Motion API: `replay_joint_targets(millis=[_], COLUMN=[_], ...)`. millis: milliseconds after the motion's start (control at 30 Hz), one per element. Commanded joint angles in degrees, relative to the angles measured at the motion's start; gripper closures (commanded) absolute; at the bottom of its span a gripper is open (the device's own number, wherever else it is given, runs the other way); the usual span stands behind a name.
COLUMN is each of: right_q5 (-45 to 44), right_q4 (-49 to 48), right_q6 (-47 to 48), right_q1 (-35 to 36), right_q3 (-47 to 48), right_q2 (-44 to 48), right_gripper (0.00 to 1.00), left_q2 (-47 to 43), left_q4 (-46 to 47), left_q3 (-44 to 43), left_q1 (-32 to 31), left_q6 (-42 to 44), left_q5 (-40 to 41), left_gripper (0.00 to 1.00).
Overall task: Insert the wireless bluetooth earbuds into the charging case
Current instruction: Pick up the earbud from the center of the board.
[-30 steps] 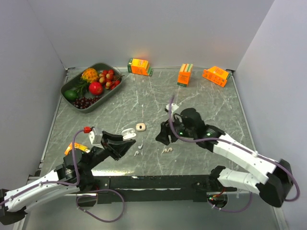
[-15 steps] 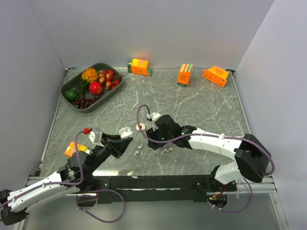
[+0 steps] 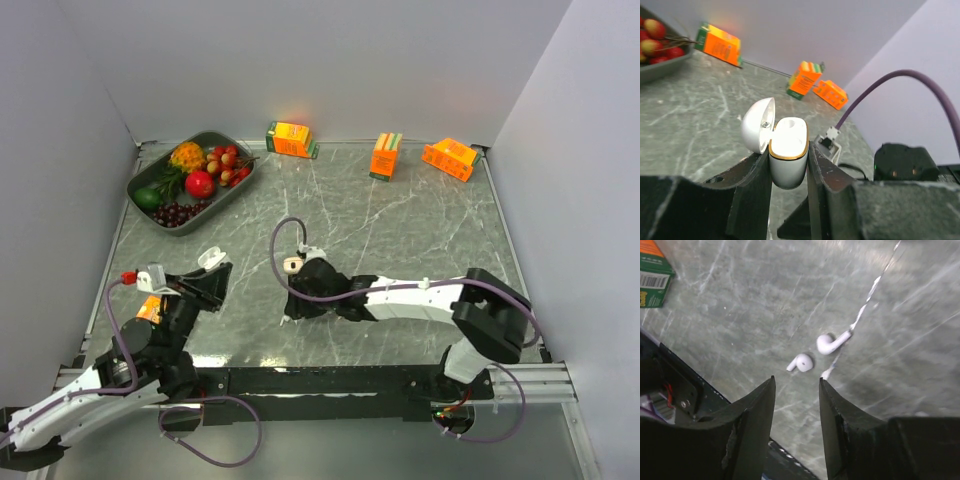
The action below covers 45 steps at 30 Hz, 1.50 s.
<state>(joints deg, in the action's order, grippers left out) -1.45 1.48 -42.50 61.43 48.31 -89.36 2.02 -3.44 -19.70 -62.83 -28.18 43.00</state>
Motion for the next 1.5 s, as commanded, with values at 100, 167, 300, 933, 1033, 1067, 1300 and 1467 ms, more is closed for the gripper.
replay_joint_targets(millis=[100, 167, 300, 933, 1033, 1067, 1300, 1467], right_q5=[-8.29, -8.92, -8.74, -7.95, -7.86, -7.95, -8.04, -8.39], right_q4=[10.2, 11.79, 14.6, 16.72, 16.54, 16.46, 16.98, 19.09], right_q6=[-16.29, -18.66, -22.01, -22.1, -22.45, -22.45, -22.54, -22.71], right_q1=[4.13, 4.49, 4.58, 4.05, 3.96, 3.96, 4.05, 4.05], right_q3=[7.84, 9.24, 10.39, 15.84, 15.85, 15.85, 16.02, 17.6], right_q2=[-5.12, -6.52, -8.81, -14.61, -15.05, -15.23, -15.67, -17.07], right_gripper=[0.52, 0.51, 0.49, 0.45, 0.47, 0.48, 0.5, 0.53], left_q2=[2.99, 2.29, 0.62, 1.32, 1.32, 1.32, 1.58, 1.58], left_q4=[-3.06, -2.97, -4.9, -4.12, -4.29, -4.29, -4.2, -4.91], left_q3=[-4.99, -4.82, -4.82, -4.82, -4.82, -4.82, -4.82, -4.99], left_q1=[-0.19, -0.19, -0.19, -0.19, -0.19, -0.19, -0.19, -0.19], left_q6=[2.25, 2.87, 2.87, 3.58, 3.49, 3.4, 3.31, 2.79], left_q5=[5.86, 6.56, 7.79, 6.83, 7.01, 7.09, 7.09, 7.44], left_gripper=[0.99, 0.99, 0.99, 0.99, 0.99, 0.99, 0.99, 0.99])
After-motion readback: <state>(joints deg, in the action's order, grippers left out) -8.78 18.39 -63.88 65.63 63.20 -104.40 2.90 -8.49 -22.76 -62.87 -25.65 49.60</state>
